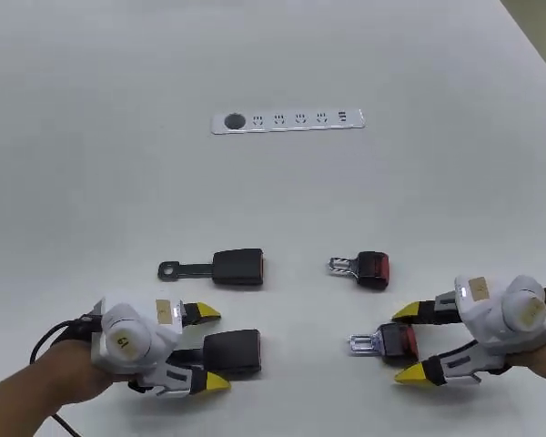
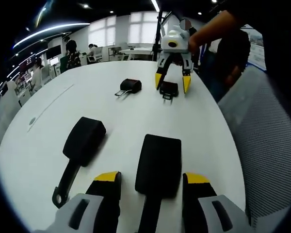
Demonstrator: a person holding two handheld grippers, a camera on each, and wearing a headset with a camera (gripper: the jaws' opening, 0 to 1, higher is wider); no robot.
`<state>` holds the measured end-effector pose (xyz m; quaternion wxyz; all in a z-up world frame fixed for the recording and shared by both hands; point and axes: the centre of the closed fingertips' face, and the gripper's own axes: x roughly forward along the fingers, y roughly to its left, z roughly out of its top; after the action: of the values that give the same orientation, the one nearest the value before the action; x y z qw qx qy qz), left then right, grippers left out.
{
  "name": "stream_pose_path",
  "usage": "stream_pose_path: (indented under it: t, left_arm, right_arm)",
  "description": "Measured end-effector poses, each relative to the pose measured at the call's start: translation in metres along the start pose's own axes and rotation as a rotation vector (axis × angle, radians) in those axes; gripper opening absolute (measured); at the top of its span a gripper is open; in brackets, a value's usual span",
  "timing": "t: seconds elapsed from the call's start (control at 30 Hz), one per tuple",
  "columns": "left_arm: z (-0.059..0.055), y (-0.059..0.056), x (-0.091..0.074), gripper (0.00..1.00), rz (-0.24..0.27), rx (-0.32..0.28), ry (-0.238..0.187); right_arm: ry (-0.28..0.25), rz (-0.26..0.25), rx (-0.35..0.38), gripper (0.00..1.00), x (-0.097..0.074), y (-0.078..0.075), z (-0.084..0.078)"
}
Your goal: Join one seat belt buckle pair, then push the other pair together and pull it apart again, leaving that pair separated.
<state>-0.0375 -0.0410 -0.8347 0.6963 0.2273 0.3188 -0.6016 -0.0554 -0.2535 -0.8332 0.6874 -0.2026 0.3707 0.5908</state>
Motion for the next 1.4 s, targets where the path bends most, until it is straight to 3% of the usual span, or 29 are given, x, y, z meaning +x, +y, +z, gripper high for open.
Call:
stream_pose_path:
  t: [0.1, 0.23, 0.53, 0.9, 1.4]
  left_arm:
    - [-0.002, -0.003, 0.002, 0.40, -0.010, 0.015, 0.008]
    - [-0.002, -0.007, 0.003, 0.35, -0.025, 0.037, 0.011]
    - [-0.004, -0.012, 0.002, 0.34, -0.038, 0.115, 0.037]
    - [-0.004, -0.013, 0.000, 0.34, -0.068, 0.144, 0.066]
    - [-0.006, -0.010, -0.001, 0.34, -0.086, 0.140, 0.093]
  right_arm:
    - [0.007, 0.004, -0.006, 0.46, -0.001, -0.001, -0.001]
    - [0.020, 0.005, -0.014, 0.39, -0.001, -0.002, -0.003]
    - [0.021, 0.007, -0.058, 0.35, -0.002, -0.003, -0.005]
    - [0.018, 0.032, -0.095, 0.34, -0.002, -0.002, -0.005]
    - [-0.021, 0.068, -0.122, 0.34, 0.000, -0.002, -0.004]
